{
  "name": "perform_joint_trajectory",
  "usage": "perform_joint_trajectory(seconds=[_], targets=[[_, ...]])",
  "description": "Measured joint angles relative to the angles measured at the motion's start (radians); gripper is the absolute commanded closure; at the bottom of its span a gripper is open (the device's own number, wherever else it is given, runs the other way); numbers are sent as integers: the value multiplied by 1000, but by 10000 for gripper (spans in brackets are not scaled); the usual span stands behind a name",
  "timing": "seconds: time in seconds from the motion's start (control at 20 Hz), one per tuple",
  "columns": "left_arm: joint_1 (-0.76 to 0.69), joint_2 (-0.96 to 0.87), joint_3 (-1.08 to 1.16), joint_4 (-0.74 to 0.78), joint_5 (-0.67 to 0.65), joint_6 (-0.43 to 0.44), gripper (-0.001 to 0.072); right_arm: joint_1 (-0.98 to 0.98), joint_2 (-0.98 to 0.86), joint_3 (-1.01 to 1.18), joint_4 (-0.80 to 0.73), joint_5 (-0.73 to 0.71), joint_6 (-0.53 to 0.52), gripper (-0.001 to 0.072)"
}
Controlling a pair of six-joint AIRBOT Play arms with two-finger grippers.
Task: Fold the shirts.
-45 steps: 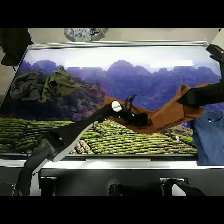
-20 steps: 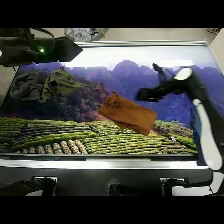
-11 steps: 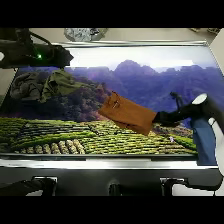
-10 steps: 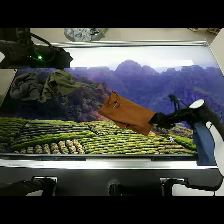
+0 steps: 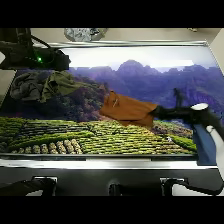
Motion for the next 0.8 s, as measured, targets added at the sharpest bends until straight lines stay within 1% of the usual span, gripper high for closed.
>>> perform_joint_trajectory(seconds=[0.1, 0.35, 0.5, 0.65, 0.8], targets=[[0, -2, 0, 1, 0, 0, 670, -62, 36, 98, -22, 57, 21, 668], [16, -4, 0, 39, -27, 2, 670, -278, 74, 417, -214, 285, 147, 668], [21, -4, 0, 44, -39, 4, 670, -412, 80, 555, -310, 373, 200, 668], [24, -4, 0, 53, -45, 4, 670, -513, 82, 618, -348, 402, 232, 668], [24, -4, 0, 52, -47, 4, 670, -589, 83, 644, -341, 377, 251, 668]])
